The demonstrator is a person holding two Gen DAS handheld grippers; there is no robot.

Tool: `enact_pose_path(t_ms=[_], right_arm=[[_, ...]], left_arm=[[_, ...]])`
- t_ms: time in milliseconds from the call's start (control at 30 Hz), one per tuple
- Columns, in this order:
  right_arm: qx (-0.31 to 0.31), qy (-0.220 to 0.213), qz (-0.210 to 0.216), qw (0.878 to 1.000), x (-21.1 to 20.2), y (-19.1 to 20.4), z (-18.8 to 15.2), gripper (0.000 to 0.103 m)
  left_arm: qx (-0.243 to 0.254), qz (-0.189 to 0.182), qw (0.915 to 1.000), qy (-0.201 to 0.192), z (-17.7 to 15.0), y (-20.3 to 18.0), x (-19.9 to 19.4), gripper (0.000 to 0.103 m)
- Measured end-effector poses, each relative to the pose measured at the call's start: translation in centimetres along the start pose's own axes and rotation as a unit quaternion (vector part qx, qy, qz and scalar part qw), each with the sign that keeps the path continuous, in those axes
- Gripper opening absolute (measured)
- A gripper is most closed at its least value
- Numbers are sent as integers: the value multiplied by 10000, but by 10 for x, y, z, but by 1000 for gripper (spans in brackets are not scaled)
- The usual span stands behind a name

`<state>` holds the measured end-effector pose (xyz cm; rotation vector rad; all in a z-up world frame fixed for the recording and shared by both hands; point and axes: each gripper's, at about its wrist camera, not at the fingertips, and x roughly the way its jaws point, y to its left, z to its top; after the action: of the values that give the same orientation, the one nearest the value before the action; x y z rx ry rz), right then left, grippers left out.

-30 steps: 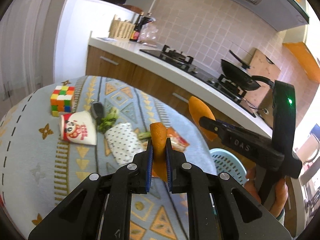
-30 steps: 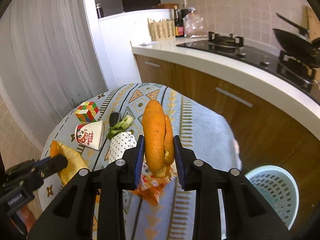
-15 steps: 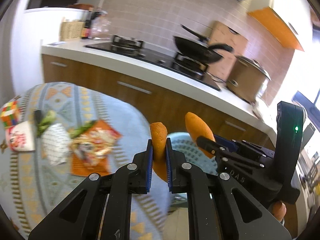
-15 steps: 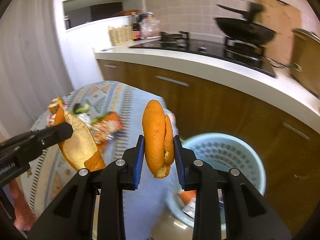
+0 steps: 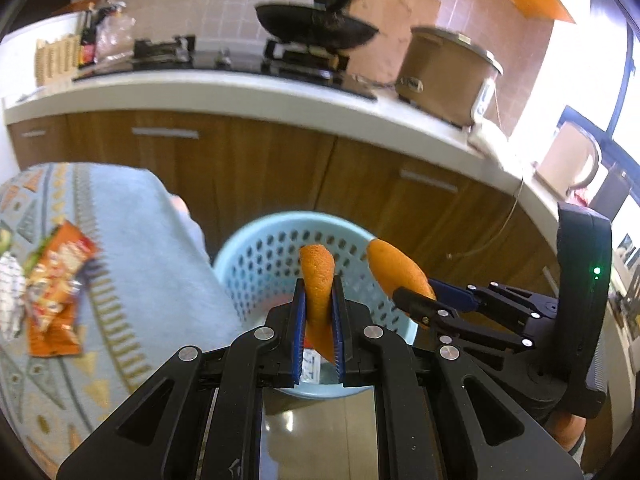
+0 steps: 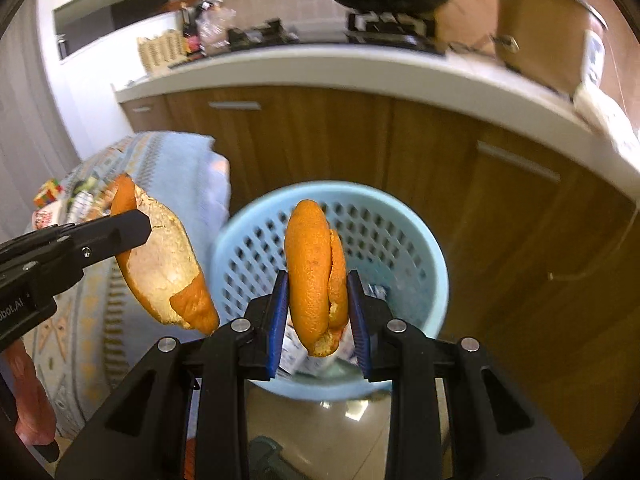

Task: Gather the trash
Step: 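Carry both orange peels over the blue basket and open both tools, then move both tools back over the table toward the snack wrapper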

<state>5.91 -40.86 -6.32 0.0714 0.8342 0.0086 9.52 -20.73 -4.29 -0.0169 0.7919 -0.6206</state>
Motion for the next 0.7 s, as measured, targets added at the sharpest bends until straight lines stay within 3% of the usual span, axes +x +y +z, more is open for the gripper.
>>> enact_pose_path(t_ms=[267, 367, 433, 500, 700], right_arm=[[289, 653, -111, 9974, 36, -28, -24, 26], [336, 763, -86, 9965, 43, -30, -27, 29], [357, 808, -83, 9961, 46, -30, -26, 40], [376, 760, -46, 9964, 46, -30, -25, 51], [292, 577, 16, 9979, 39, -18, -17, 52]], left_arm=[[1, 61, 9988, 476, -15, -7, 50, 10], [18, 155, 9983, 567, -18, -7, 58, 22], [86, 281, 9983, 507, -18, -7, 57, 48], [116, 332, 9986, 395, -18, -5, 51, 51], [-96, 350, 9991, 218, -15, 11, 33, 51]])
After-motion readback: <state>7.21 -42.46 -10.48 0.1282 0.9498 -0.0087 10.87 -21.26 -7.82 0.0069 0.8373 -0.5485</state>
